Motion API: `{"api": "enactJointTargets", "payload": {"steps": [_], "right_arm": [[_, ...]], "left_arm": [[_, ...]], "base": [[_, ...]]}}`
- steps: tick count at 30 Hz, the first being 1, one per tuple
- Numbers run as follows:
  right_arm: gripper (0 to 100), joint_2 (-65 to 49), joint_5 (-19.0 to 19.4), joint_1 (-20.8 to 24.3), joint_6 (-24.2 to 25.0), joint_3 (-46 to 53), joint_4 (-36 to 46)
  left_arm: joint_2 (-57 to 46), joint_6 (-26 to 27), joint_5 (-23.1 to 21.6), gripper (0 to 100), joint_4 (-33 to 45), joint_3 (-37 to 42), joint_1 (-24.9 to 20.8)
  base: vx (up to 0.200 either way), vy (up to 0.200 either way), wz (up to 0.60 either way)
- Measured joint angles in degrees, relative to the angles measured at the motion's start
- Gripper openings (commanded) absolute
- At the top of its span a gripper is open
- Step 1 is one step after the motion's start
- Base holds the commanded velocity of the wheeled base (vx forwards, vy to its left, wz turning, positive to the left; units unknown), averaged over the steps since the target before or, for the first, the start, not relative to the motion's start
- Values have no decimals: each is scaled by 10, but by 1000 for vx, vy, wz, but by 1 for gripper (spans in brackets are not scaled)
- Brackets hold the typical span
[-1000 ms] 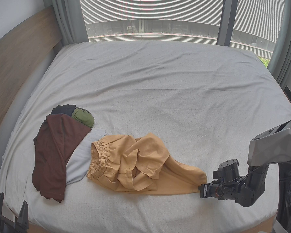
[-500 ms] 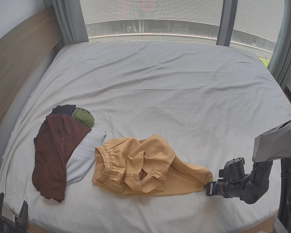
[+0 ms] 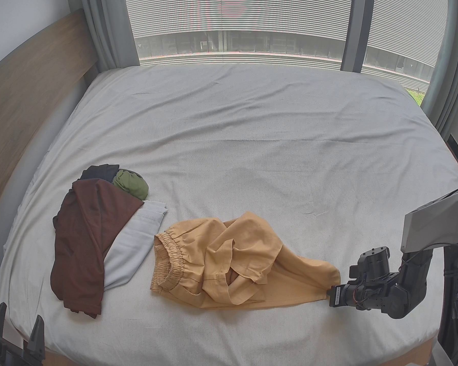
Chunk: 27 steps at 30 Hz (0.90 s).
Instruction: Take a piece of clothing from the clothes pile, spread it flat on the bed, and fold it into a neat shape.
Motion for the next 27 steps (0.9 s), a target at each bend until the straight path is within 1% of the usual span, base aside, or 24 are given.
{"api": "enactJointTargets", "payload": {"steps": [7, 16, 17, 23, 27], "right_arm": [[0, 5, -1, -1, -2, 3, -24], [0, 7, -1, -5, -2, 7, -27], [100, 8, -1, -5, -2, 7, -27], [100, 8, -2, -5, 0, 8, -28], [100, 4, -3, -7, -1, 12, -50]], "left_arm": [[0, 0, 0, 100, 0, 0, 0], [0, 3, -3, 100, 0, 0, 0], [0, 3, -3, 100, 0, 0, 0], [0, 3, -3, 100, 0, 0, 0], [0, 3, -4, 100, 0, 0, 0]], "base": [[0, 0, 0], [0, 0, 0], [0, 0, 0], [0, 0, 0], [0, 0, 0]]}}
